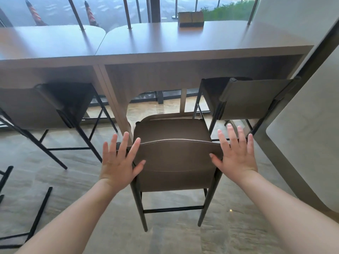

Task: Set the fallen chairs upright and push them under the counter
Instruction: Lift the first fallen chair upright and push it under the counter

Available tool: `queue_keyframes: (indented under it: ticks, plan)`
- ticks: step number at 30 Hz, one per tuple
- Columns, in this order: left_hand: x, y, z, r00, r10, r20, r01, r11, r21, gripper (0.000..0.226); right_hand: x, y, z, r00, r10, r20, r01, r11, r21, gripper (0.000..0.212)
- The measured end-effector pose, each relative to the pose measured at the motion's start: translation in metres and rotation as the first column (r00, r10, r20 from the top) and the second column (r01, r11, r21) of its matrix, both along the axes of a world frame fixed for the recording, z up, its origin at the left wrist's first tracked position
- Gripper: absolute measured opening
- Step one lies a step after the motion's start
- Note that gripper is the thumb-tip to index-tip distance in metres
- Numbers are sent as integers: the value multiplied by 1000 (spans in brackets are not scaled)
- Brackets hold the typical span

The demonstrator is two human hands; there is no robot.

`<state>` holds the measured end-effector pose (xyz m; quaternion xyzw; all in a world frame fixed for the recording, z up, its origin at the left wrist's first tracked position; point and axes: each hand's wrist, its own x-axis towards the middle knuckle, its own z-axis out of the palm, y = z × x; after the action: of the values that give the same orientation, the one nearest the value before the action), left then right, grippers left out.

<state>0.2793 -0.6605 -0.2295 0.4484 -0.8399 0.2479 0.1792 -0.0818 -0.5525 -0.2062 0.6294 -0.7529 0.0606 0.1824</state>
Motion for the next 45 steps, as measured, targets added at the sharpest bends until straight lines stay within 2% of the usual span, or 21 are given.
queue_keyframes:
  ticks: [7,11,16,21,29,32,38,42,45]
  plan:
    - [-16,-59,32,997,-71,29,73,995,-70,69,-19,-49,13,995,95,-28,-96,995,-31,85]
    - [-38,-93,48,999,-32,39,35,995,-93,71,-30,-88,21,995,104,1,-104,995,5,81]
    - [-65,-141,67,998,17,52,-16,1000,-15,73,-42,-138,37,989,144,38,-144,990,0,71]
    - [-77,-179,74,998,41,49,-43,998,53,73,-55,-184,59,976,218,1,-218,976,22,69]
    - [-83,-227,61,999,-48,-2,48,999,-22,67,-67,-239,77,972,181,147,-199,973,114,75]
    - [-86,-251,59,998,-66,2,66,997,-35,65,-71,-256,76,976,160,149,-180,974,135,75]
    - [-100,-294,64,993,-118,-2,118,993,-9,69,-83,-287,81,981,111,161,-141,972,189,82]
    - [-116,-324,74,995,-92,-37,94,993,68,76,-83,-297,82,987,57,153,-88,974,209,82]
    - [-127,-351,83,994,-110,22,106,986,132,78,-84,-306,83,987,9,158,-43,976,213,81]
